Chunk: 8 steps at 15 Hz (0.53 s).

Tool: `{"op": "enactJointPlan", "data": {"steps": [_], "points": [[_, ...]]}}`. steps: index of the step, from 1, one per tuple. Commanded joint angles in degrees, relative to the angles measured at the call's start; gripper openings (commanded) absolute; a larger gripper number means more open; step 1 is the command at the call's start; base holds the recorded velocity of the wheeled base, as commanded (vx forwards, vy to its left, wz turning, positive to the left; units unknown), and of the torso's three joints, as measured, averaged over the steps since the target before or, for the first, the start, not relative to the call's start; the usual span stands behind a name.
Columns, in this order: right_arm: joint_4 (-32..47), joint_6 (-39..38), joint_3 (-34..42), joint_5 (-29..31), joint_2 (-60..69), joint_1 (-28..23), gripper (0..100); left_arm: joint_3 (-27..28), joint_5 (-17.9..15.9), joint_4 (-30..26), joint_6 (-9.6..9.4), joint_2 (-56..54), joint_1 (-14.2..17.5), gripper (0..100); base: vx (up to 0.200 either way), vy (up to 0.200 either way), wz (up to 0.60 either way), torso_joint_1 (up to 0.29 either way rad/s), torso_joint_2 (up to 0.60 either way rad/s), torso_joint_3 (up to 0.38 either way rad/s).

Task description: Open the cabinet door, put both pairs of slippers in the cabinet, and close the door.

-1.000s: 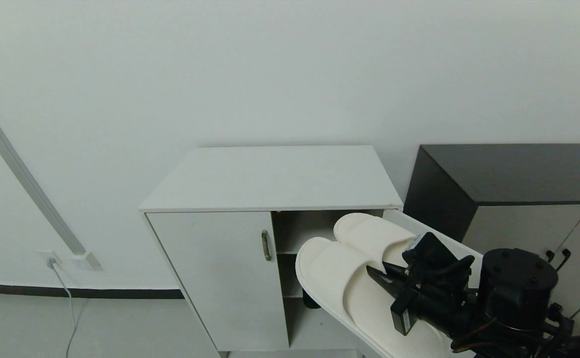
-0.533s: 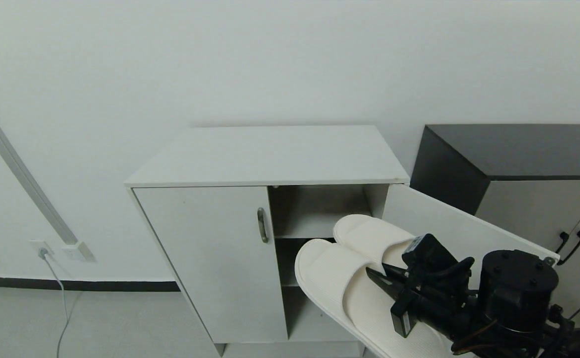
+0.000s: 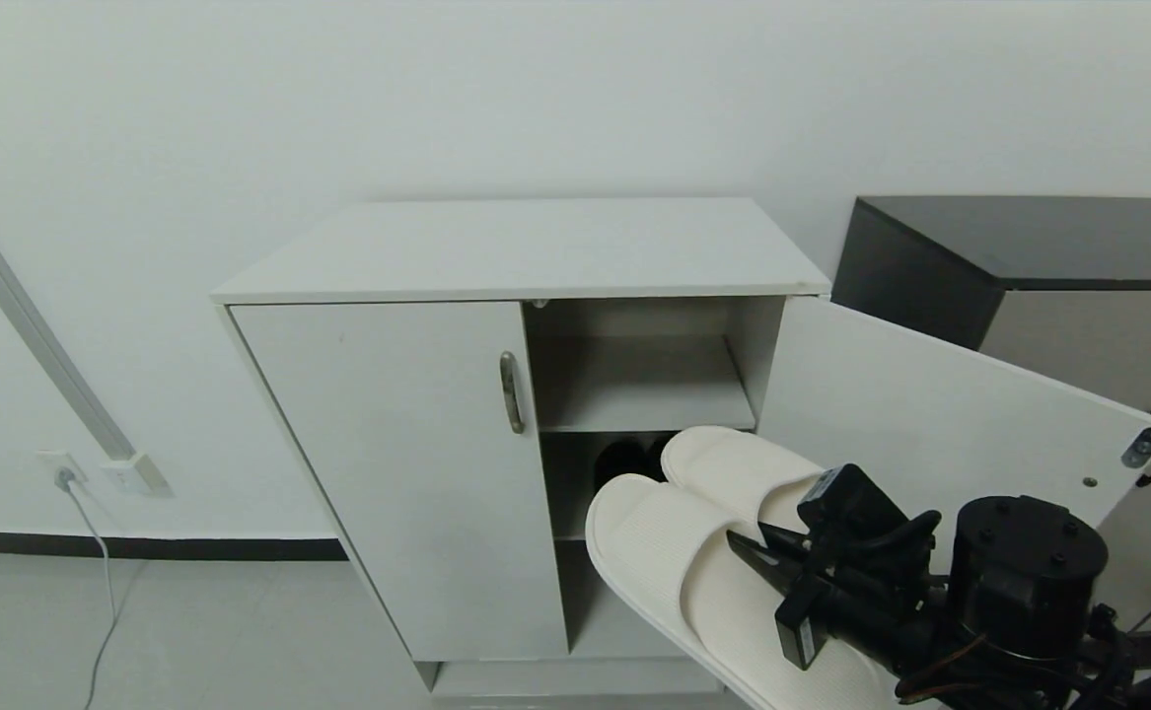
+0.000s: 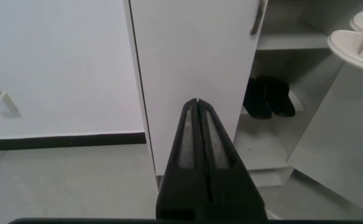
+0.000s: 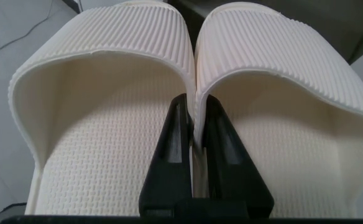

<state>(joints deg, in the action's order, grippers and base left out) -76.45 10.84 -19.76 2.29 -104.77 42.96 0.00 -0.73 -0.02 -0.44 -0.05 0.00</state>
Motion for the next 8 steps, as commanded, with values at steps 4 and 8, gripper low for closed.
{"op": "enactJointPlan", "data": {"steps": [4, 8], "points": [[0.0, -0.1, 0.0, 0.0, -0.2, 0.0, 0, 0.0, 0.0, 0.0, 0.0, 0.0, 0.0, 0, 0.0, 0.0, 0.0, -0.129, 0.47, 0.338], [0.0, -0.1, -0.1, 0.0, -0.9, 0.0, 0, 0.0, 0.0, 0.0, 0.0, 0.0, 0.0, 0, 0.0, 0.0, 0.0, -0.096, 0.45, 0.361]]}}
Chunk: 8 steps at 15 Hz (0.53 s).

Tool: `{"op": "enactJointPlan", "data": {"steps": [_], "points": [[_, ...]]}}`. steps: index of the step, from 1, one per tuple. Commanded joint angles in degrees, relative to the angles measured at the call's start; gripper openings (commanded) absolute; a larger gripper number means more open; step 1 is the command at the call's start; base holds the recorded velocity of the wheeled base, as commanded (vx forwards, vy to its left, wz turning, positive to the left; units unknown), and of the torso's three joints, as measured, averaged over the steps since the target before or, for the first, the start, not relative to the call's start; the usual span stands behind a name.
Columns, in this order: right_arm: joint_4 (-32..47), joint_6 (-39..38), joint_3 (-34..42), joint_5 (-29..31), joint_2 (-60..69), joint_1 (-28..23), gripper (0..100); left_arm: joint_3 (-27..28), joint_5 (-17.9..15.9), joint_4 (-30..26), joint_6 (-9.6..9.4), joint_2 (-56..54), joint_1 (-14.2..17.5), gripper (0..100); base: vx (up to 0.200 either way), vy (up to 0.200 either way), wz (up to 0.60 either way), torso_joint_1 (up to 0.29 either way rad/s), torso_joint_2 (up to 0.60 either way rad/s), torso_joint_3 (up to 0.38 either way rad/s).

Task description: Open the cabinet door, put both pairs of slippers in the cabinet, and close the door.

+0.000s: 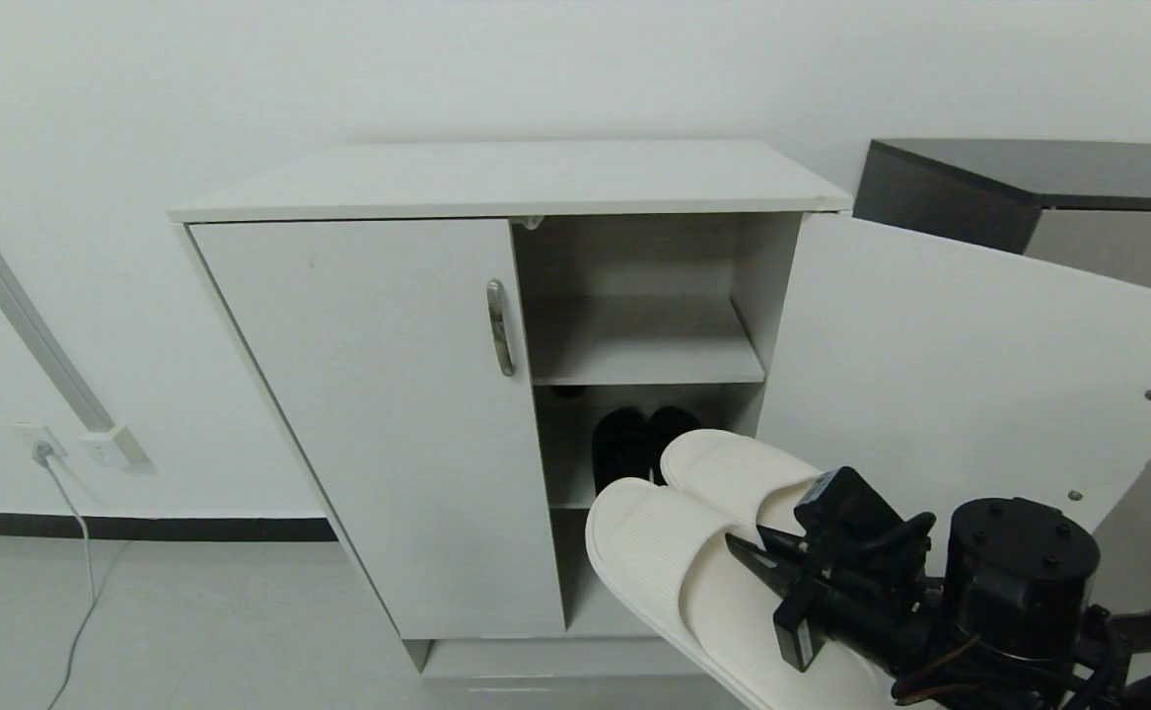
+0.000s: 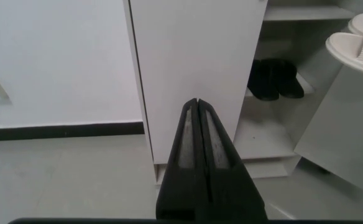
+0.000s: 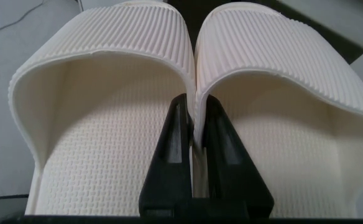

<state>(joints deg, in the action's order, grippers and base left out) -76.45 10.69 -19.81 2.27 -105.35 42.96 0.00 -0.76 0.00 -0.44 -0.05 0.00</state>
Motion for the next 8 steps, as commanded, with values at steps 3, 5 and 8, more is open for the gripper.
{"op": "enactJointPlan", "data": {"steps": [3, 5, 8], "points": [[-0.7, 0.0, -0.1, 0.0, -0.3, 1.1, 0, 0.0, 0.1, 0.0, 0.0, 0.0, 0.0, 0, 0.0, 0.0, 0.0, -0.032, 0.44, 0.393], [-1.0, 0.0, -0.3, 0.0, -0.7, 1.7, 0, 0.0, 0.1, 0.0, 0.0, 0.0, 0.0, 0, 0.0, 0.0, 0.0, -0.005, 0.41, 0.398], [-1.0, -0.1, -0.1, 0.0, -1.3, 1.7, 0, 0.0, -0.1, -0.1, -0.26, 0.0, 0.0, 0, 0.0, 0.0, 0.0, 0.005, 0.14, 0.142]]}}
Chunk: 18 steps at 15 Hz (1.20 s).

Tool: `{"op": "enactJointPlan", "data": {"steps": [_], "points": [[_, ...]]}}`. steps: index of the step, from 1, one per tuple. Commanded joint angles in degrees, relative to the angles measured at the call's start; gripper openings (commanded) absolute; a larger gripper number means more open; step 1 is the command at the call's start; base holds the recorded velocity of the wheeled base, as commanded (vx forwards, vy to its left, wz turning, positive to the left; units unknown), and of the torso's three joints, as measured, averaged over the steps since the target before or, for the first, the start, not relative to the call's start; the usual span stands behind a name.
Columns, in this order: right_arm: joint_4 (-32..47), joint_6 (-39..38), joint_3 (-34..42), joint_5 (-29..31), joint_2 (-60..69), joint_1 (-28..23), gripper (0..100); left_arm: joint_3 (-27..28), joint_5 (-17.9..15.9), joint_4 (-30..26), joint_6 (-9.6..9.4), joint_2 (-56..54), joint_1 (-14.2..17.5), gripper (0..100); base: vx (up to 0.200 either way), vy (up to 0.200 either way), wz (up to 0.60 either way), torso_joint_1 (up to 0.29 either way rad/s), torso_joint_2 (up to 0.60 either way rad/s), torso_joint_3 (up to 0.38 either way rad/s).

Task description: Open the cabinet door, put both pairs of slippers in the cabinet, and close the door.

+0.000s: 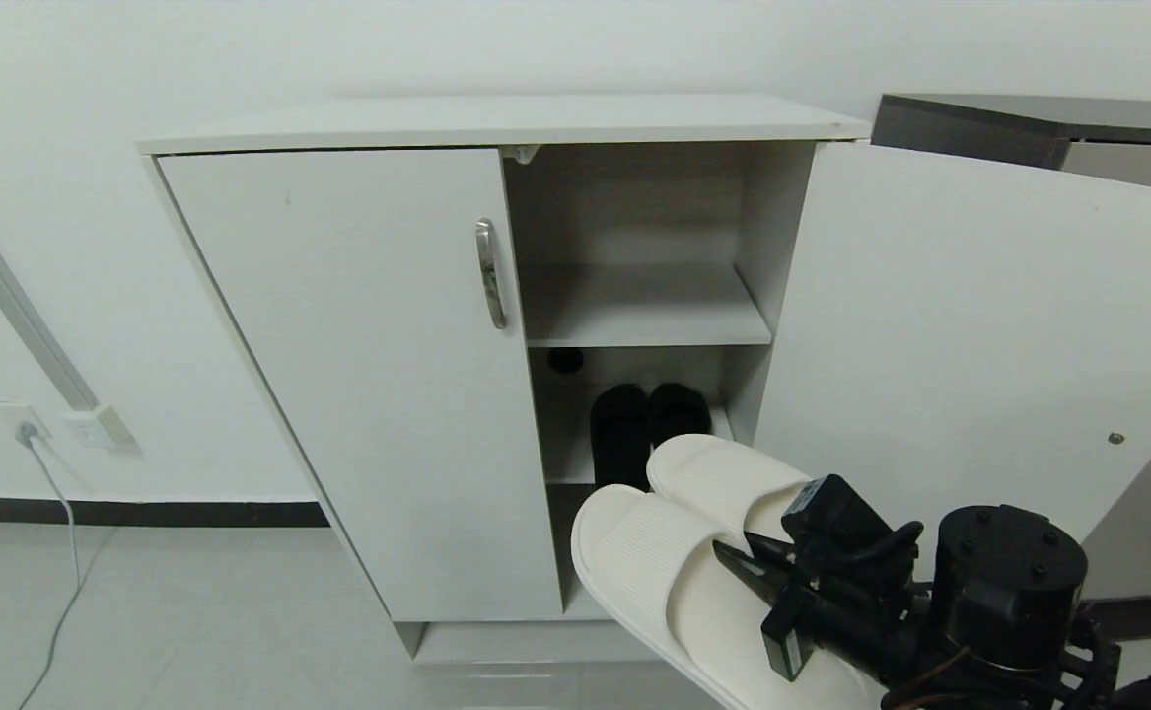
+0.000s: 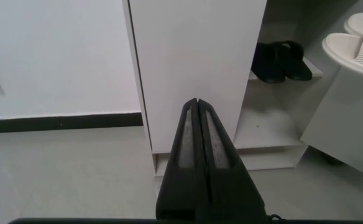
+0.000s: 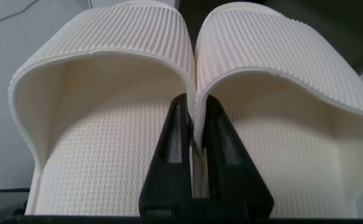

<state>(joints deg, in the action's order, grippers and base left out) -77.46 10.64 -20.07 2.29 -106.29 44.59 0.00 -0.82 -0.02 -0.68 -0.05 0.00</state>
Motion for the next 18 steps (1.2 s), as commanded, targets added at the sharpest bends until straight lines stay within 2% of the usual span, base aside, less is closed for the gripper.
{"op": "enactJointPlan", "data": {"steps": [1, 7, 10, 11, 16, 18], "points": [[0.0, 0.0, 0.0, 0.0, -0.4, 0.0, 0, 0.0, 0.0, 0.0, -0.02, 0.0, 0.0, 0, 0.0, 0.0, 0.0, 0.0, 0.0, 0.0], [-0.5, 0.2, 0.0, 0.3, -2.2, 0.2, 0, 0.0, 0.0, 0.0, 0.24, 0.0, 0.0, 0, 0.0, 0.0, 0.0, 0.0, 0.0, 0.0], [-1.4, 0.1, -0.3, 0.5, -3.2, 0.5, 0, 0.0, -0.1, 0.0, 0.16, 0.0, 0.0, 0, 0.0, 0.2, 0.0, 0.002, 0.01, 0.002], [-1.3, 0.1, -0.3, 0.6, -3.2, 0.6, 0, 0.0, -0.1, 0.0, 0.16, 0.0, 0.0, 0, 0.0, 0.0, 0.0, 0.0, 0.0, 0.0], [0.3, -2.1, -3.4, 5.6, -4.1, 3.0, 0, 0.0, -0.1, 0.0, 0.16, 0.0, 0.0, 0, 0.0, 0.0, 0.0, -0.003, 0.0, 0.01], [3.3, -5.4, -6.5, 12.7, -4.2, 5.6, 0, 0.0, 0.0, 0.0, 0.16, 0.0, 0.0, 0, 0.0, 0.0, 0.0, 0.0, 0.0, 0.0]]}}
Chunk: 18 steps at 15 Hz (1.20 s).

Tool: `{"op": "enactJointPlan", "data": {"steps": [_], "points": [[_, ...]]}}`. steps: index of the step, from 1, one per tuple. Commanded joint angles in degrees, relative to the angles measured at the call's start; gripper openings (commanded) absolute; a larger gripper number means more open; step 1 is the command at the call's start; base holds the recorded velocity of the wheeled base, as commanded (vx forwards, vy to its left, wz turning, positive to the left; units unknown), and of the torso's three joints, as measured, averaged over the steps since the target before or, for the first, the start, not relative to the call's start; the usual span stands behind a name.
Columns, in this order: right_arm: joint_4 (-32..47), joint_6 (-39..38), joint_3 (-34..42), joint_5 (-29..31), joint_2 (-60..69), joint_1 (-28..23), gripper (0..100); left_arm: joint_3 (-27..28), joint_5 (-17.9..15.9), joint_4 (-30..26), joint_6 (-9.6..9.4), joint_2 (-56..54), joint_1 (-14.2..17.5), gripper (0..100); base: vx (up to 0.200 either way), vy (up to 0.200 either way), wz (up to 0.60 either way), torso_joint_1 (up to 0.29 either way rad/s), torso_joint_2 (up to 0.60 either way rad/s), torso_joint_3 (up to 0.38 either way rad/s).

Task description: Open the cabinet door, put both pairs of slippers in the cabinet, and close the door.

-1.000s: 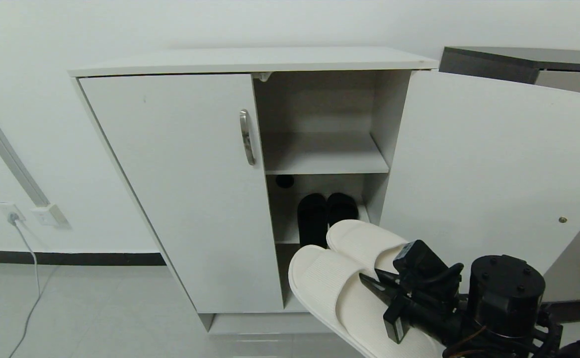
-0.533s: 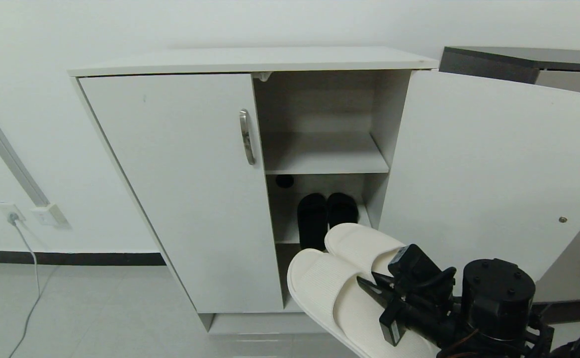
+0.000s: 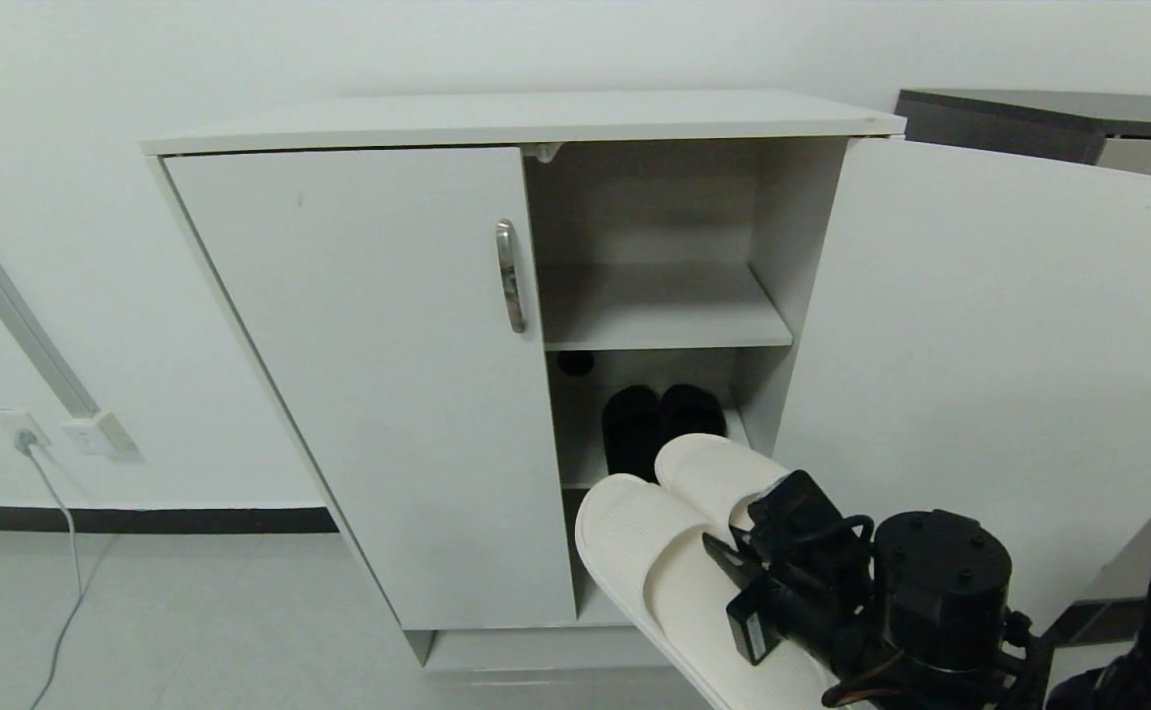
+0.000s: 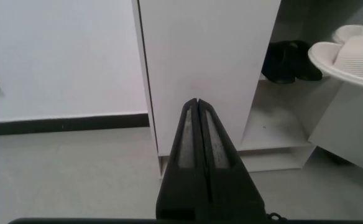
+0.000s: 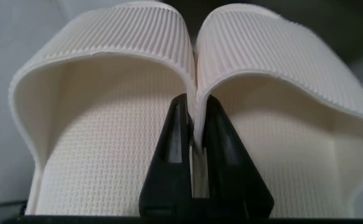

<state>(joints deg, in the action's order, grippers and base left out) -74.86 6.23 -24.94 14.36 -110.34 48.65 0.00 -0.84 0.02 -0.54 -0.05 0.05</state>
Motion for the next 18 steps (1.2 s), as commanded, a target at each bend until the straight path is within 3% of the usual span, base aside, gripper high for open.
{"op": "enactJointPlan", "data": {"steps": [1, 6, 8, 9, 12, 15, 18], "points": [[2.8, -2.3, -3.6, 5.5, -0.1, 3.4, 0, 0.0, 0.1, 0.0, 0.01, 0.0, 0.0, 0, 0.0, 0.0, 0.0, 0.0, 0.0, 0.0], [16.8, -6.3, -13.6, 19.2, 5.0, 9.0, 0, 0.0, 0.0, 0.0, 0.01, 0.0, 0.0, 0, 0.0, 0.0, 0.0, 0.0, 0.0, 0.0], [26.8, -9.5, -19.4, 22.6, 7.7, 9.2, 0, 0.0, 0.0, -0.1, -0.08, 0.0, 0.0, 0, 0.0, 0.0, 0.0, 0.0, 0.0, 0.0], [35.5, -12.7, -25.1, 23.9, 9.0, 9.1, 0, 0.0, 0.0, 0.0, -0.08, 0.1, 0.0, 0, 0.0, 0.0, 0.0, 0.0, 0.0, 0.0], [51.5, -18.5, -38.0, 27.4, 8.6, 8.5, 0, 0.0, 0.0, 0.0, -0.08, 0.0, -0.1, 0, 0.0, 0.0, 0.0, 0.0, 0.0, 0.0], [55.1, -18.8, -46.2, 30.0, 6.5, 8.0, 0, 0.0, 0.0, 0.0, 0.01, 0.0, 0.0, 0, 0.0, 0.0, 0.0, 0.0, 0.0, 0.0], [55.2, -17.9, -48.3, 31.1, 4.3, 6.6, 0, 0.0, 0.0, 0.0, 0.01, 0.0, 0.0, 0, 0.0, 0.0, 0.0, 0.0, 0.0, 0.0]]}}
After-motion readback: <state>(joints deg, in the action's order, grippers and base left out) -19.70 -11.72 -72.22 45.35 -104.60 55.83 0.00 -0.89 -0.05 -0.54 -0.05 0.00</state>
